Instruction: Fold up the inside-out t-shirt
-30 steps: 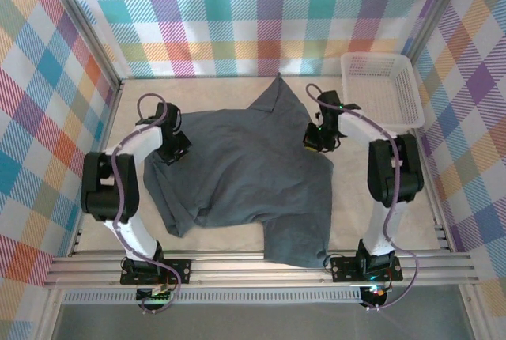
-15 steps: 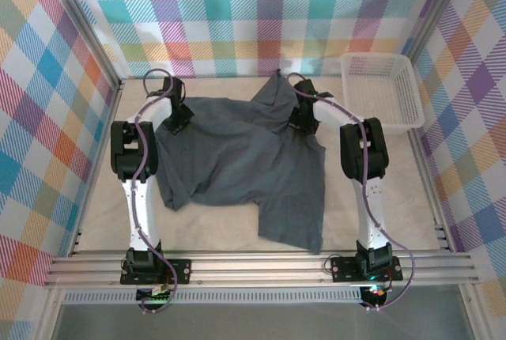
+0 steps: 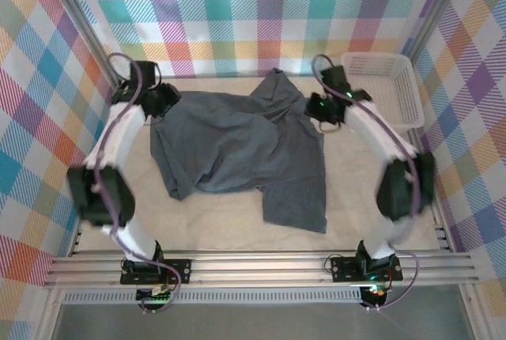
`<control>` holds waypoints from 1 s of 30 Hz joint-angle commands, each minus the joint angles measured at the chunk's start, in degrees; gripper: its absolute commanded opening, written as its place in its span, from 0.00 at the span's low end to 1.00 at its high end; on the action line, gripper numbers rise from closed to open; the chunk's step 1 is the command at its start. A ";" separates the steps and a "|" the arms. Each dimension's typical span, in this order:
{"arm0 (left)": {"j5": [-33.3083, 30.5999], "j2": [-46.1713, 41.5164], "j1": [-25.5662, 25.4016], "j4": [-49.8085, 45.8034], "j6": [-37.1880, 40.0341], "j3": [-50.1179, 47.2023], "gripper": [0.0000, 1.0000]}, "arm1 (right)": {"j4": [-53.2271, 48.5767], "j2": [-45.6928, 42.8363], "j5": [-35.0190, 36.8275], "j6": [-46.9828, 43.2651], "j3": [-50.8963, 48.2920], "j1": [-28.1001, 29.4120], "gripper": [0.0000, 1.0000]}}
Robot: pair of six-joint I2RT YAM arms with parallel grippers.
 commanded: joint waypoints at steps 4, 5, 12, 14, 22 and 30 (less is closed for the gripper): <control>-5.17 -23.03 -6.87 -3.08 2.97 -24.62 0.46 | -5.79 -29.22 1.19 8.48 -34.48 0.03 0.26; -6.07 -25.47 -7.44 -4.20 2.21 -27.27 0.47 | -7.24 -31.02 1.95 8.61 -36.84 0.09 0.30; -7.85 -32.28 -11.45 -6.19 -0.36 -42.88 0.47 | -3.96 -16.30 -0.81 1.91 -33.74 0.08 0.34; -7.89 -31.37 -12.00 -6.39 0.15 -43.83 0.48 | -0.27 -11.50 -1.90 1.35 -33.10 0.01 0.35; -7.24 -23.35 -13.30 -5.97 0.97 -43.75 0.56 | 13.09 -2.44 -3.16 0.17 -33.72 0.01 0.31; -11.34 -14.79 -16.57 -6.14 2.34 -39.51 0.56 | 10.98 -7.40 -1.62 0.71 -33.81 -0.01 0.00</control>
